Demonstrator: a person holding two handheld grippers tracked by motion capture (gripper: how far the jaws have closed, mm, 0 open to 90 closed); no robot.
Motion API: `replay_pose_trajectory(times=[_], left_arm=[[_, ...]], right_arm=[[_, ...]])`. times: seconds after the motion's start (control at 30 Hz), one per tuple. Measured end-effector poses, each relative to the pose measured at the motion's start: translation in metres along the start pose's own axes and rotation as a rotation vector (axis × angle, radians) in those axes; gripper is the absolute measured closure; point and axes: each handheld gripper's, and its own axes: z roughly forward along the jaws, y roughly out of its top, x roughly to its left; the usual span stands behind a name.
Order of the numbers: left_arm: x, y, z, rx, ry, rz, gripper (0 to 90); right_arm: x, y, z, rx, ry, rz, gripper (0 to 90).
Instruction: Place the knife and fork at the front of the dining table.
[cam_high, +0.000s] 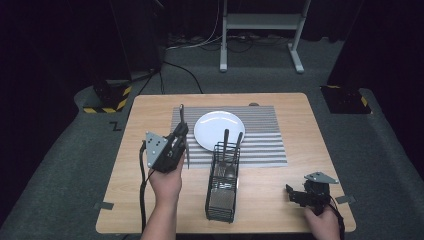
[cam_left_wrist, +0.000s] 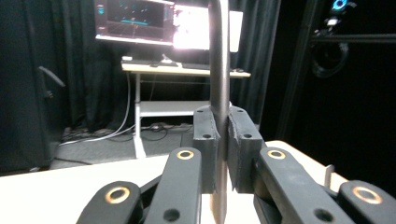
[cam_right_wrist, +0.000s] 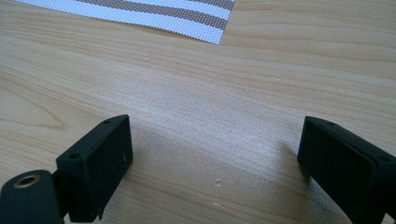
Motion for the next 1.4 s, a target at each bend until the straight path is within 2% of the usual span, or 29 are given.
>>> replay_pose_trajectory(times=[0.3,0.47,0.6,0.73,0.87,0.97,1.1,1.27,1.4], left_arm=[[0.016,-0.017,0.008,0.044,0.031,-0.018,82.9],[0.02,-0.026,0.015,0.073,0.04,-0.026,82.9],[0.023,-0.032,0.02,0.078,0.047,-0.032,82.9],[0.026,-0.037,0.029,0.083,0.056,-0.021,82.9],[0.035,-0.039,0.04,0.09,0.068,-0.038,82.9],[0.037,-0.04,0.044,0.089,0.078,-0.035,82.9],[0.041,-0.045,0.057,0.11,0.09,-0.007,82.9],[0.046,-0.051,0.067,0.123,0.092,-0.015,82.9],[0.051,-0.059,0.075,0.152,0.101,-0.029,82.9]], right_arm=[[0.0,0.0,0.0,0.001,-0.002,-0.002,9.8],[0.0,0.0,0.0,0.001,-0.002,-0.002,9.8],[0.0,0.0,0.0,0.001,-0.002,-0.002,9.8],[0.0,0.0,0.0,0.001,-0.002,-0.003,9.8],[0.0,0.0,0.0,0.001,-0.002,-0.002,9.9],[0.0,0.0,0.0,0.001,-0.002,-0.003,9.8],[0.0,0.0,0.0,0.0,-0.001,-0.002,9.8],[0.0,0.0,0.0,0.0,-0.001,0.0,9.8],[0.0,0.0,0.0,0.002,-0.002,0.0,9.8]])
